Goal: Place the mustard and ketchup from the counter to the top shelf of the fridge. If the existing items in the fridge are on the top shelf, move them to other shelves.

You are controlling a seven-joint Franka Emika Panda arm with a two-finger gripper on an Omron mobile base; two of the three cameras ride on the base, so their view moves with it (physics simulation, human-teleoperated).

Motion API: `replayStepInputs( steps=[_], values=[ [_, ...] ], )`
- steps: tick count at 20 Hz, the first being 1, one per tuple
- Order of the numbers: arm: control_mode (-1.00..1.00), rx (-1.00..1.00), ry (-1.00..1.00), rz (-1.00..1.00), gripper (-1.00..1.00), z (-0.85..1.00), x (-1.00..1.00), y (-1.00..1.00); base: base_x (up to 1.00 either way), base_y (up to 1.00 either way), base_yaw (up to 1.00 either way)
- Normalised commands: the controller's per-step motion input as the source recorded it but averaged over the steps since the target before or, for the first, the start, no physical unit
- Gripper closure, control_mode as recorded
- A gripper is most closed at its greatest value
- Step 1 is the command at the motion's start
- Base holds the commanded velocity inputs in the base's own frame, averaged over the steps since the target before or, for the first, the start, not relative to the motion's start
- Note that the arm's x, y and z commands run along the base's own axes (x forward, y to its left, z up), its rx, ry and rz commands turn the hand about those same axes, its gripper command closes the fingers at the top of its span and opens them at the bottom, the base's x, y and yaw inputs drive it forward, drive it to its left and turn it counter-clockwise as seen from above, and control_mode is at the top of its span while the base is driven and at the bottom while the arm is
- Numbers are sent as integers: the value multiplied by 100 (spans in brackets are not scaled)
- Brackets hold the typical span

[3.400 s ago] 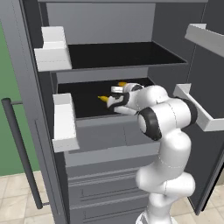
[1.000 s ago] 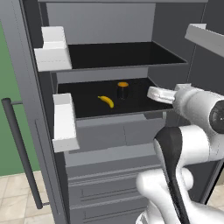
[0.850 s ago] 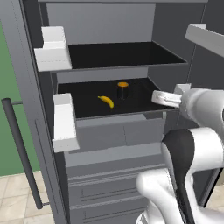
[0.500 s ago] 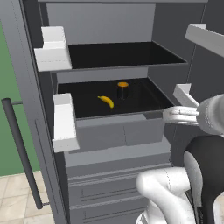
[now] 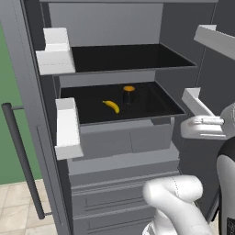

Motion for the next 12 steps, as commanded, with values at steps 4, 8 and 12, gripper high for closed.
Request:
replayStepInputs(
  steps=[4, 8, 12],
  values=[
    [-100, 0, 0, 0, -100, 0, 0, 0, 0, 0, 0],
    [-100, 0, 0, 0, -100, 0, -18, 0, 0, 0, 0],
    [100, 0, 1, 0, -100, 0, -37, -6, -44, -9, 0]
  ],
)
